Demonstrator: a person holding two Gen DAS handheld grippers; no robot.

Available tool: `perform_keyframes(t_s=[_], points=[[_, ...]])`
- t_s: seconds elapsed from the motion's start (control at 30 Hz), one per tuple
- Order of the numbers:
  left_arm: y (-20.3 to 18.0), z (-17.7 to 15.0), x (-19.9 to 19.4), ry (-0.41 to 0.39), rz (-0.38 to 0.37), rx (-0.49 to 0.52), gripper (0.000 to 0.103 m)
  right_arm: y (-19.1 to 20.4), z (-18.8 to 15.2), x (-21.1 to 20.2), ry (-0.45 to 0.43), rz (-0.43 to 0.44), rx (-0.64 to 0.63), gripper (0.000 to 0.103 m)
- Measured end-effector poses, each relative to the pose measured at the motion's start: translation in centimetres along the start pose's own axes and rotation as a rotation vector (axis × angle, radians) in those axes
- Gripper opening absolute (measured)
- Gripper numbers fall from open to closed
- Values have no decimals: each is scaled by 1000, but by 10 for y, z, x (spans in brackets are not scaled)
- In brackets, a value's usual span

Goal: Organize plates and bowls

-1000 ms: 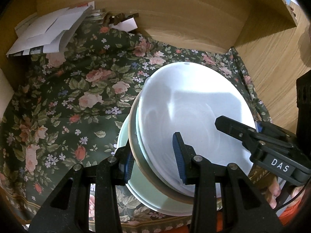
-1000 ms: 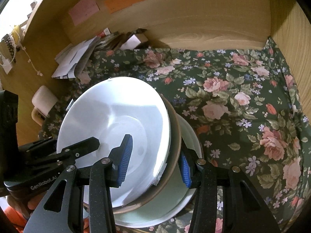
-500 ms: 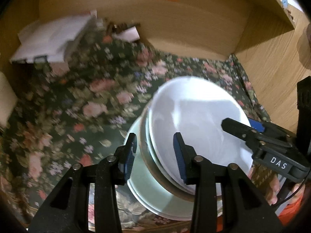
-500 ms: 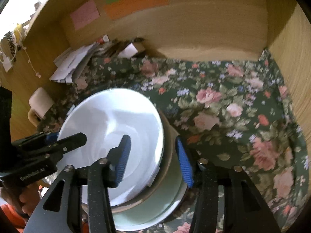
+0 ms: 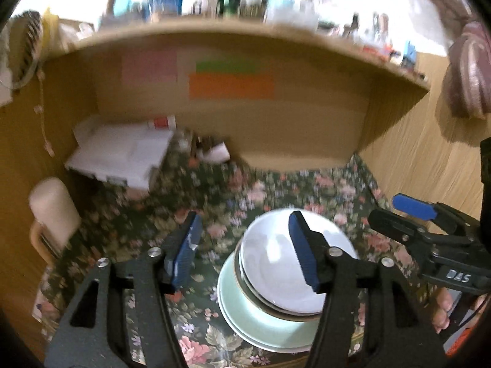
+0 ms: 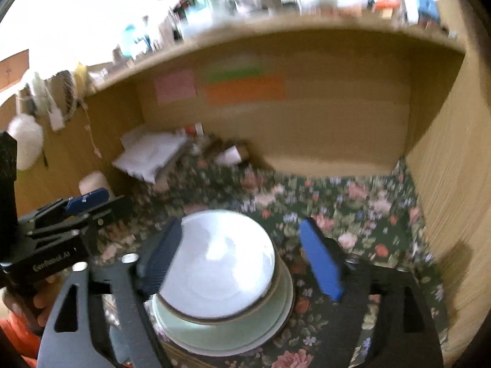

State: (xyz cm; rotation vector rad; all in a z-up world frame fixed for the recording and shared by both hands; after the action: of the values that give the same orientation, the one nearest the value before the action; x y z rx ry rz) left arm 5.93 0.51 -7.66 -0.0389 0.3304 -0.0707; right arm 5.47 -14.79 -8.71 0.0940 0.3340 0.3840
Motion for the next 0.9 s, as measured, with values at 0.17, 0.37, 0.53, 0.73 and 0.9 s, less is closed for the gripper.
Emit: perform_keyframes(t_s=[0.17, 0.37, 0.53, 0.73, 0.9], points=[[-7, 9, -34, -119, 10, 11, 74, 8, 13, -29, -102, -1, -25, 88], [-15, 11, -62, -209, 12, 43, 87, 13, 17, -47, -166, -6, -40, 100], [-16, 10, -75, -254, 26, 38, 97, 18, 17, -57, -198, -14, -61, 103], [-20, 6, -81, -277, 20, 49, 102, 27, 13, -61, -203, -9, -87, 103], [-19, 4, -82, -276, 17, 34, 102, 31, 10, -63, -207, -7, -90, 103]])
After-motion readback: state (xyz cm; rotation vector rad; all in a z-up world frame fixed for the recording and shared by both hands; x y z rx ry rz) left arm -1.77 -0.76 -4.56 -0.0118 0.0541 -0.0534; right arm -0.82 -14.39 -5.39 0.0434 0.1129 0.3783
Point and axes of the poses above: each gripper's, at about its wrist camera, not at the fingertips, and x roughly the way its jaws point, y to its left, z to its top, the point moved 3 cm from there along x, roughly the way its jaws point, and after that the axes turned 7 degrees about -y, right-handed, at the moved point
